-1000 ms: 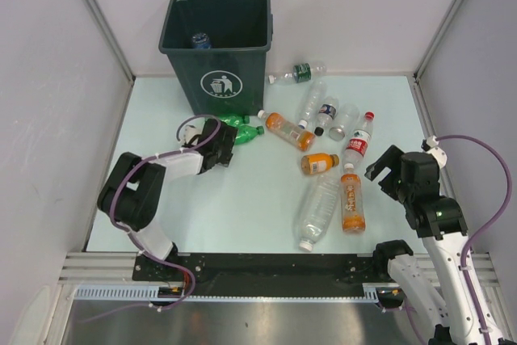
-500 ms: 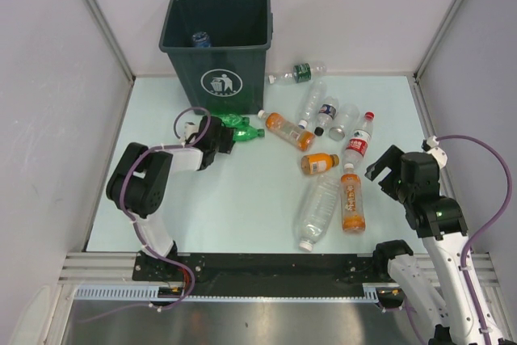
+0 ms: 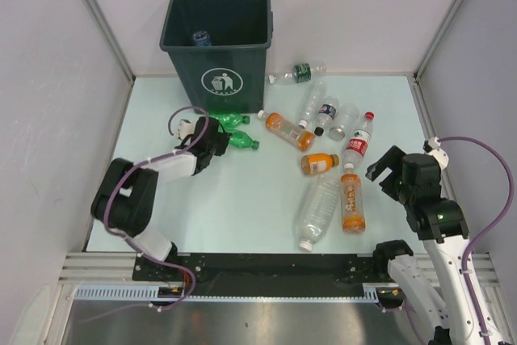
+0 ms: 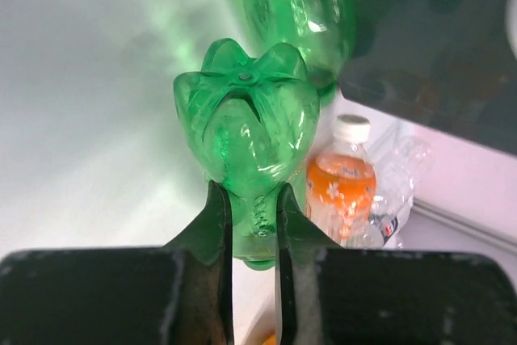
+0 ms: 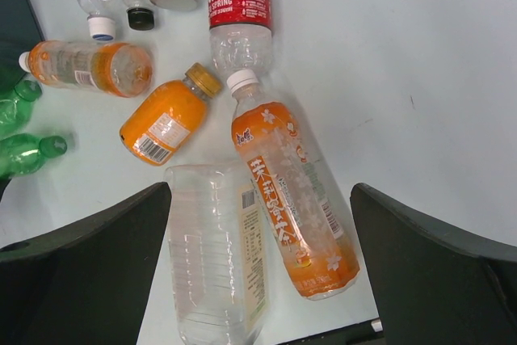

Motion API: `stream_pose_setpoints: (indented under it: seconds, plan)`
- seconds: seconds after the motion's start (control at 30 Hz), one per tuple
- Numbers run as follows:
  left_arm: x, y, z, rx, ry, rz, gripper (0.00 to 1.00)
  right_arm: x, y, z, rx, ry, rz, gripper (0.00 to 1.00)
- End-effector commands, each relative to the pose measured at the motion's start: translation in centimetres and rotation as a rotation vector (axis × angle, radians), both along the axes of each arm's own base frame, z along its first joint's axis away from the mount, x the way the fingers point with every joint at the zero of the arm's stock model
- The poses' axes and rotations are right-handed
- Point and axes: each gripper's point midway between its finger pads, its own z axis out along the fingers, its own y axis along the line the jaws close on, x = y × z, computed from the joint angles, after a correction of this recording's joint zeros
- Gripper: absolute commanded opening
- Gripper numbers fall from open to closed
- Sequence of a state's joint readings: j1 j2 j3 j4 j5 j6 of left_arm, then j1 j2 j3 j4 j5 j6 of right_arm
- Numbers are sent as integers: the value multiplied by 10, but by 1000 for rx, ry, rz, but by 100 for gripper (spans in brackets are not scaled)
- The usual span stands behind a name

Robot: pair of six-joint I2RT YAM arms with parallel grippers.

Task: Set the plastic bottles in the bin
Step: Pick up the plastic bottle at the center of the board.

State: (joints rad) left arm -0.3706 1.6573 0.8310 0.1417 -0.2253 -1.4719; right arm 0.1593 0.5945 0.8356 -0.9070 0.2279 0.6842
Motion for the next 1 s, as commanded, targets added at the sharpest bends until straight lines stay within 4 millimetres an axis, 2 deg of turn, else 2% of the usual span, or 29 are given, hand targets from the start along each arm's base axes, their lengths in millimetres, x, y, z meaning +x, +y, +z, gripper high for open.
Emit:
stream_pose_setpoints:
  seconds: [0.0, 0.03, 0.1, 0.13, 0.2, 0.23, 0.43, 0.47, 0.53, 0.57, 0.63, 0.67, 0.73, 0.77, 0.83, 0.87, 0.97]
  plan:
    - [-12, 13, 59, 125, -137, 13, 2, 1, -1, 6, 9, -35, -10, 99]
    - [-19, 13, 75, 151, -167, -2, 2, 0, -2, 7, 6, -36, -12, 99]
    - [-22, 19, 96, 196, -213, 14, 2, 0, -1, 8, 5, -43, -8, 99]
    - [-28, 19, 116, 203, -259, 10, 1, -1, -2, 8, 4, -43, -9, 99]
    - [-34, 27, 136, 268, -295, 10, 2, -1, -2, 9, 5, -49, -11, 99]
    - [-38, 29, 152, 297, -335, -9, 2, -1, -2, 9, 5, -49, -7, 99]
    - [-49, 23, 213, 448, -516, -178, 3, -2, 0, 14, 18, -72, 1, 99]
    - [-51, 22, 229, 462, -553, -188, 3, -2, 1, 14, 19, -73, 2, 99]
    - [-53, 24, 245, 516, -591, -215, 3, -3, 0, 16, 21, -82, 0, 99]
    - [-53, 24, 265, 521, -633, -211, 3, -4, 0, 16, 21, -85, 0, 99]
    - [-53, 23, 288, 559, -692, -225, 3, -4, -1, 17, 16, -88, -3, 99]
    - [-54, 23, 315, 557, -743, -214, 3, -3, -1, 17, 16, -90, -5, 99]
    - [-51, 20, 337, 589, -791, -226, 3, -2, -2, 17, 13, -90, -7, 99]
    - [-52, 21, 362, 587, -835, -211, 3, -1, -2, 16, 10, -87, -9, 99]
    - [-50, 19, 380, 610, -875, -207, 4, 1, -2, 17, 10, -91, -14, 99]
    - [-52, 21, 398, 609, -907, -189, 4, 2, -2, 16, 10, -85, -13, 99]
    - [-48, 23, 425, 621, -967, -150, 4, 6, -1, 18, 15, -92, -11, 99]
